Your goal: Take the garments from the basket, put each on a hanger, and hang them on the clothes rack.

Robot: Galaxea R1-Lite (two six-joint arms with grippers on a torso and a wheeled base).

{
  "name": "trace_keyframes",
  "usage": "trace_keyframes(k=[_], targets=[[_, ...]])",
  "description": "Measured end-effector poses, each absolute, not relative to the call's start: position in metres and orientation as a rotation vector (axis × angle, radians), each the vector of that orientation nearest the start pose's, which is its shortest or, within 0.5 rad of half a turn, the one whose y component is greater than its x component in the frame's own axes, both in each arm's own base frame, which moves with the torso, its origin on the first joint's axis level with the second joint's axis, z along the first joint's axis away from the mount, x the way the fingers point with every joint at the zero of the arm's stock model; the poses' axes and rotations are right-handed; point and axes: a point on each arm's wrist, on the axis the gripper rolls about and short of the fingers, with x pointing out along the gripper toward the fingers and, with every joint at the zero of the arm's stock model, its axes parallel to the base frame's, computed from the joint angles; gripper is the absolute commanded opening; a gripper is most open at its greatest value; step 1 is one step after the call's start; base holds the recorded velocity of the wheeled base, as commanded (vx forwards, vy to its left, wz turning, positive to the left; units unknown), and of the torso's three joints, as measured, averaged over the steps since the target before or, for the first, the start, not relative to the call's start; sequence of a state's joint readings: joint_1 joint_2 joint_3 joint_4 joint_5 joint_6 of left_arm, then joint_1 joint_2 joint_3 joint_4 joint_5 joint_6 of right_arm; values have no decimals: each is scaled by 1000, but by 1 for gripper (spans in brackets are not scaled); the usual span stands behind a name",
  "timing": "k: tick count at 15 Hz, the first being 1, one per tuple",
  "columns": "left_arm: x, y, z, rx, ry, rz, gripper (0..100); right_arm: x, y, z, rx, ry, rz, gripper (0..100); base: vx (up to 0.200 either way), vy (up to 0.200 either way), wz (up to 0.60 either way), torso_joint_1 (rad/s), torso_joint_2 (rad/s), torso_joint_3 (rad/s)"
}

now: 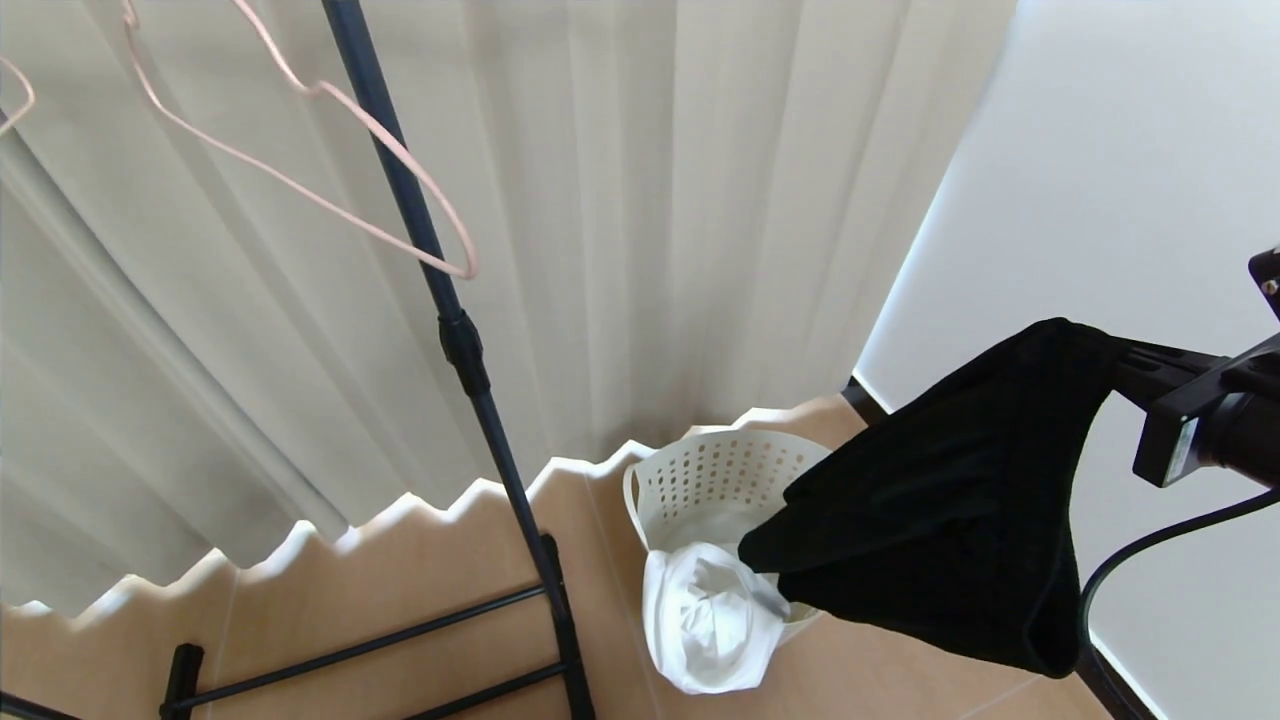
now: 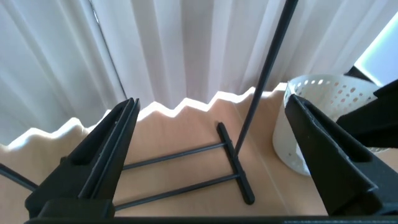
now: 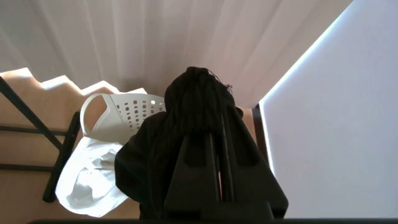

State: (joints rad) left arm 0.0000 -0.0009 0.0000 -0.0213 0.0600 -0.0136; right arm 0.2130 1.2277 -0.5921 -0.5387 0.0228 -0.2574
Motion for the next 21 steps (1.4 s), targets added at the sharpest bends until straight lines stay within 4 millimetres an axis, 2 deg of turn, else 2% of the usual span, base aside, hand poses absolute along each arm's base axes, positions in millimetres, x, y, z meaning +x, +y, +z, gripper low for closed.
trace_keyframes(k=[11, 21], targets=[[-23, 1, 78, -16, -23, 60, 100, 181, 40, 228, -270, 69, 247, 0, 0, 0, 0, 169, -504, -137], [-23, 1, 78, -16, -24, 61, 100, 181, 40, 227, -273, 71, 248, 0, 0, 0, 0, 228, -548, -297]])
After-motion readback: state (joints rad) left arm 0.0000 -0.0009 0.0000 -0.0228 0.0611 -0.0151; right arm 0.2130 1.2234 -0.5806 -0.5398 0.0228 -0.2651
